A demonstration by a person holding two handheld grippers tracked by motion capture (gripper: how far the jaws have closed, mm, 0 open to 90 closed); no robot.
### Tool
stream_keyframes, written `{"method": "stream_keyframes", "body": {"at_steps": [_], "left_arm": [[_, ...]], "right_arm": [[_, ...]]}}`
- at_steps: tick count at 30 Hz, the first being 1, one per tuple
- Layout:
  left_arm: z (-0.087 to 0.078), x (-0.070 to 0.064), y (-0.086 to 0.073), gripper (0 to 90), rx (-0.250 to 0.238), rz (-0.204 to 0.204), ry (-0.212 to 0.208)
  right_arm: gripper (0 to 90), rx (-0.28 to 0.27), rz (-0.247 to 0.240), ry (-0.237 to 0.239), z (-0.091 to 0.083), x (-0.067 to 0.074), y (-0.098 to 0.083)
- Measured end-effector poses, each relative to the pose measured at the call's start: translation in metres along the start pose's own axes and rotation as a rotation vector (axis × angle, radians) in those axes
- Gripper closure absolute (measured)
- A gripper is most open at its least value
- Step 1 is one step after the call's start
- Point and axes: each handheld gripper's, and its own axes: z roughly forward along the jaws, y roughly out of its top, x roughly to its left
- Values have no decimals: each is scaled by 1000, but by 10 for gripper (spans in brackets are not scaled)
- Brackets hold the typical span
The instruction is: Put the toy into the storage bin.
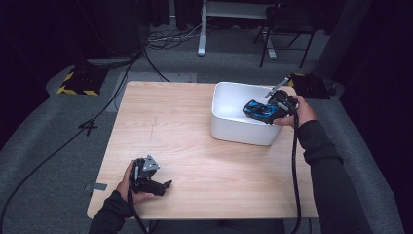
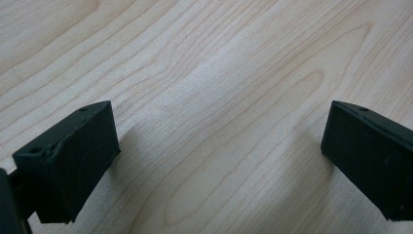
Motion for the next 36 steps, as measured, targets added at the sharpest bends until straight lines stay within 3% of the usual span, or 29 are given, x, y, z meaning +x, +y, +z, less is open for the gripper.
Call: {"method": "stream_keyframes", "body": {"at_steps": [4,7,8,11,19,20,24,34,35,36], "left_arm": [[0,0,0,5,1,6,7],[0,0,0,5,1,6,8],[0,0,0,5,0,5,7],[0,0,0,5,0,4,7],[0,0,0,5,1,6,7],[0,0,0,5,0,5,7],[0,0,0,5,0,5,7],[0,0,0,5,1,7,8],[0,0,0,5,0,5,7],[0,0,0,5,0,5,7]], "right_arm": [[265,23,-30,-10,2,1,1],[265,52,-1,-5,1,4,1],[264,38,-29,-1,2,2,1],[264,40,-45,7,3,2,0],[264,53,-28,9,1,1,-4],[264,66,3,18,0,2,-6],[263,51,-31,28,2,-1,-7],[259,30,4,38,0,-2,-11],[258,31,-11,35,0,-3,-11],[258,51,7,29,-1,-2,-11]]}}
